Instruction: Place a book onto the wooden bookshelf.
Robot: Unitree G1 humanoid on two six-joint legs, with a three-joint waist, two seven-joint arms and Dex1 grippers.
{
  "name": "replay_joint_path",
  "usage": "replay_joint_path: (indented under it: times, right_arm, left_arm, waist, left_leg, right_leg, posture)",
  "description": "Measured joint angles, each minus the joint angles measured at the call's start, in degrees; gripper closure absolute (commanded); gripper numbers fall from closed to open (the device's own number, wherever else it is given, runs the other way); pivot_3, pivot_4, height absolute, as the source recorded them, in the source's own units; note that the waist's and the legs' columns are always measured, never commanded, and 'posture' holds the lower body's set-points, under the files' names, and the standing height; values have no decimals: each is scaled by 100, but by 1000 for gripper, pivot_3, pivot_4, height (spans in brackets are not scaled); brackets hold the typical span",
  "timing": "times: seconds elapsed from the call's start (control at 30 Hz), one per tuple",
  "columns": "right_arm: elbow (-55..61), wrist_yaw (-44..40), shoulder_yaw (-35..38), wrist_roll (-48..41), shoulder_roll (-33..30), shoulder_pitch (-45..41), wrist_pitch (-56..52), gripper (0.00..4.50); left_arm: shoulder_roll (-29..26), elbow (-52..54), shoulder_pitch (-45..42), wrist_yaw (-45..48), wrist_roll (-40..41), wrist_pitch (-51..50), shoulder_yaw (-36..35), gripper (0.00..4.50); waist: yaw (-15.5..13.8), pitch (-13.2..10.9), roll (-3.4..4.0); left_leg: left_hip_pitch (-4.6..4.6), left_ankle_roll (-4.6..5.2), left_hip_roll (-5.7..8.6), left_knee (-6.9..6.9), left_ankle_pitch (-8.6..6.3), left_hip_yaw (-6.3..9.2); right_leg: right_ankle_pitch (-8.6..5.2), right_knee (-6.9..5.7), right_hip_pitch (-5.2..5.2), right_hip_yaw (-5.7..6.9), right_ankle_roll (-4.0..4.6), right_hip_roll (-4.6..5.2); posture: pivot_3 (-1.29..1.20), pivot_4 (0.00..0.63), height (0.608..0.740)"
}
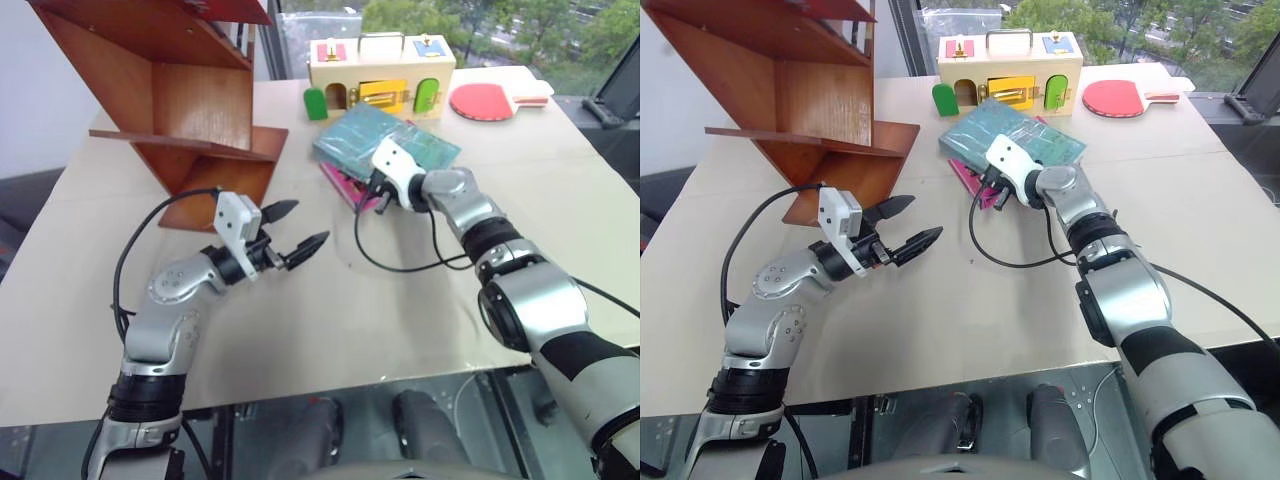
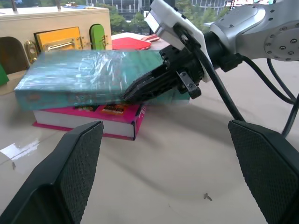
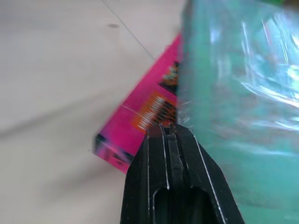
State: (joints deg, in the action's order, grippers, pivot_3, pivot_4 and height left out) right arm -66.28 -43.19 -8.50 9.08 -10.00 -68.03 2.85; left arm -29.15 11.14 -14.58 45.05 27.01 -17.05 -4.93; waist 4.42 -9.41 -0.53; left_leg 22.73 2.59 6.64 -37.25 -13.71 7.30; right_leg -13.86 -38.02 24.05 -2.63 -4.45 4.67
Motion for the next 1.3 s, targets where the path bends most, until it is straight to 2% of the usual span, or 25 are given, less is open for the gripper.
replay_joint_path:
  times: [0.13, 0.3, 0.5, 0.67, 0.7, 0.73, 0.8, 0.9, 0.93, 1.0, 1.03, 1.13, 1.2, 1.3]
  right_arm:
    - [795, -7, 45, -83, -184, 225, -98, 4475]
    - [2860, 58, 49, -188, -453, 878, -865, 4475]
    - [4785, 113, 15, -215, -621, 1634, -1788, 4475]
    - [6991, 163, 278, -981, -470, 2853, -2555, 4475]
    - [7249, 145, 324, -1109, -479, 3004, -2656, 3970]
    - [7865, 124, 474, -1336, -608, 3374, -2929, 3767]
    - [8840, 95, 685, -1509, -1050, 4121, -3331, 3005]
    - [9656, 170, 860, -1609, -1412, 4937, -3822, 1722]
    - [10020, 266, 1059, -1671, -1504, 5251, -4021, 1305]
    - [10521, 338, 1426, -1787, -1756, 5676, -4266, 1305]
    - [10561, 346, 1456, -1798, -1785, 5696, -4292, 1305]
    - [11143, 439, 2030, -2015, -2060, 5959, -4552, 1305]
    - [11385, 491, 2204, -2119, -2139, 6082, -4676, 1305]
    - [11758, 634, 2385, -2245, -2246, 6182, -4899, 1305]
  left_arm:
    - [9, 7, 16, -30, 0, -3, 5, 0]
    - [31, 4, -18, -34, -2, -6, 56, 0]
    - [140, -1, -98, -80, 1, -44, 104, 0]
    - [682, 7, -226, -444, 639, -993, 119, 0]
    - [735, 7, -246, -494, 741, -1141, 119, 0]
    - [892, -28, -349, -603, 931, -1473, 153, 0]
    - [1218, -160, -549, -788, 1215, -1968, 207, 0]
    - [1609, -606, -876, -1117, 1515, -2580, 187, 0]
    - [1936, -936, -1133, -1327, 1648, -2770, 107, 0]
    - [2551, -1717, -1705, -1793, 1837, -3042, -143, 0]
    - [2622, -1806, -1774, -1856, 1840, -3058, -170, 0]
    - [3379, -3273, -2688, -2518, 2058, -3135, -727, 0]
    - [3642, -4109, -3156, -2717, 2116, -3027, -998, 0]
    - [3685, -5314, -3804, -2825, 2145, -2642, -1340, 0]
  waist:
    - [-49, -3, 4]
    - [-96, -3, 4]
    - [-145, -2, 4]
    - [-248, -2, 2]
    - [-265, -2, 1]
    - [-311, -2, 1]
    - [-423, 1, -3]
    - [-435, 1, -3]
    - [-438, 1, -3]
    - [-524, 1, -4]
    - [-529, 2, -5]
    - [-504, 2, -16]
    - [-527, 1, -19]
    - [-518, 0, -20]
  left_leg:
    - [7, 0, 0, 0, 0, -1]
    - [11, 0, 0, 0, 0, 2]
    - [11, 0, 0, 0, 0, 2]
    - [18, 1, 4, -4, -1, 13]
    - [21, 1, 9, -7, 0, 19]
    - [21, 2, 15, -11, 0, 23]
    - [22, 3, 22, -15, -1, 32]
    - [18, 3, 22, -19, -1, 24]
    - [16, 3, 21, -19, -1, 25]
    - [16, 1, 19, -21, 0, 33]
    - [16, 1, 19, -21, 0, 34]
    - [12, 1, 15, -22, 0, 23]
    - [16, 1, 18, -20, 0, 28]
    - [18, 1, 19, -20, 0, 24]
  right_leg:
    - [0, 2, 4, -1, 0, 0]
    - [0, 5, 4, 3, 0, 3]
    - [0, 4, 4, 4, 0, 4]
    - [0, 8, 1, 14, -1, 14]
    - [0, 8, 1, 20, -1, 16]
    - [0, 9, 0, 25, -1, 22]
    - [-1, 15, -10, 36, -1, 26]
    - [0, 7, -12, 27, -3, 26]
    - [0, 4, -13, 29, -3, 26]
    - [0, 2, -18, 41, -4, 24]
    - [-1, 3, -19, 44, -5, 24]
    - [-1, 9, -22, 31, -6, 30]
    - [-2, 12, -23, 40, -7, 27]
    - [-2, 12, -20, 34, -7, 30]
  posture:
    - [0, 150, 740]
    - [0, 150, 740]
    - [0, 150, 740]
    - [0, 150, 740]
    - [0, 150, 740]
    - [0, 150, 740]
    - [0, 150, 740]
    - [0, 150, 740]
    - [0, 150, 740]
    - [0, 150, 740]
    - [0, 150, 740]
    - [0, 150, 740]
    - [0, 150, 740]
    - [0, 150, 740]
